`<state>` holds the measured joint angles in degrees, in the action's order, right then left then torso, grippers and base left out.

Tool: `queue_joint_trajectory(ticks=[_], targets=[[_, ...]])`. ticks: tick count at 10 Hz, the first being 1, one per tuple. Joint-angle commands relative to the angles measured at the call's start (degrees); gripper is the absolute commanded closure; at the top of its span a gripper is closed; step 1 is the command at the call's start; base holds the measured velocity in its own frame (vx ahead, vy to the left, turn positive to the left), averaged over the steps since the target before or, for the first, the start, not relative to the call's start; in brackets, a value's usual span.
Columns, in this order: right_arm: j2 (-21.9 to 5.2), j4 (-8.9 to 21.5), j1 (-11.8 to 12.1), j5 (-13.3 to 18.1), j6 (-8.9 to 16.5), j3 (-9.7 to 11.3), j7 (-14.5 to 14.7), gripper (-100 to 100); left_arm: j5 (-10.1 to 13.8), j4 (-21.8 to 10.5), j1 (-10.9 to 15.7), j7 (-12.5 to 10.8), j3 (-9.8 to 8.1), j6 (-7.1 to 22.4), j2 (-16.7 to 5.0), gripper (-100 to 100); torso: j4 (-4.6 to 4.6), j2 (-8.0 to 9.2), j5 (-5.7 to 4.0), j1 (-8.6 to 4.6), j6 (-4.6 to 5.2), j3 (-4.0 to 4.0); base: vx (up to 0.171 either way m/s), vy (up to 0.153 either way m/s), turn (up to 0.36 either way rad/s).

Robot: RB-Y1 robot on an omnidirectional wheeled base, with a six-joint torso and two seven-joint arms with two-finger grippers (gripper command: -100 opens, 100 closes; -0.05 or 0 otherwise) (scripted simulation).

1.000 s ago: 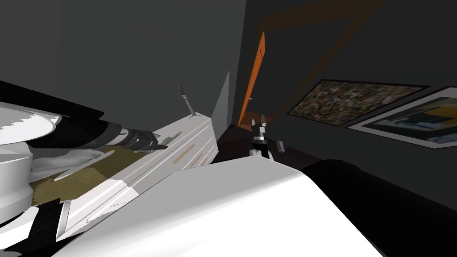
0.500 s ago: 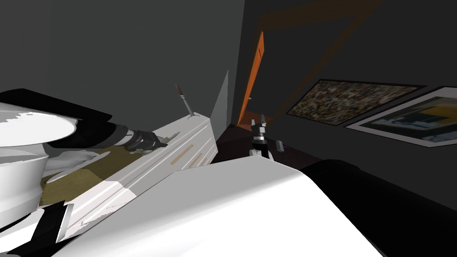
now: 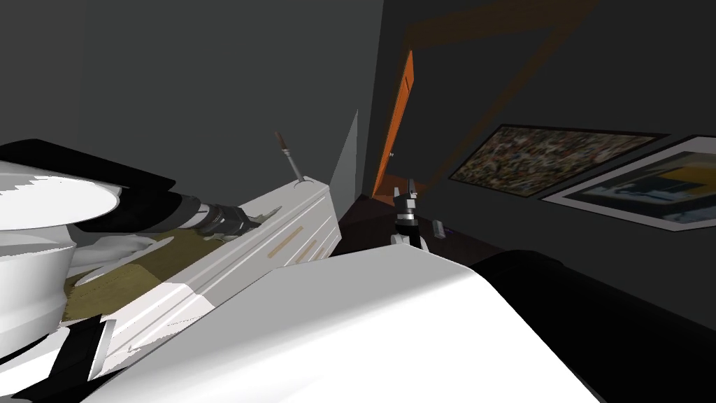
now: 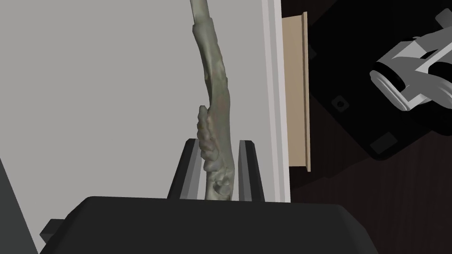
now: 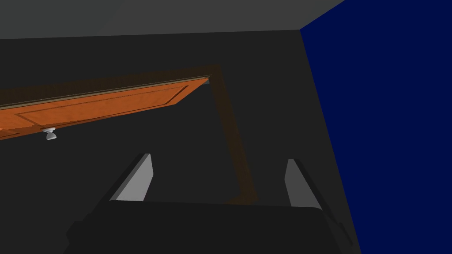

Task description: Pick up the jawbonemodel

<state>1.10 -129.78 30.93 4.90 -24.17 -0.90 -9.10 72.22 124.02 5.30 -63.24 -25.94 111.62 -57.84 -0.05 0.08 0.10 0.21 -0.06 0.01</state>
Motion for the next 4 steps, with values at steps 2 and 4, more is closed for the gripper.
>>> queue_joint_trajectory(ticks=[2, 4], targets=[[0.00, 0.00, 0.00, 0.00, 0.00, 0.00, 0.00, 0, 2.62, 1.74, 1.36, -2.39, -1.34, 2.35, -0.76, 100, 0.02, 0.02, -0.01, 0.06, -0.02, 0.02, 0.006, 0.034, 0.026], [0.00, 0.00, 0.00, 0.00, 0.00, 0.00, 0.00, 0, 2.20, 1.76, 0.93, -2.09, -1.20, 1.95, -0.52, 0, 0.01, 0.01, 0.02, 0.09, -0.01, 0.01, 0.003, 0.010, 0.000]])
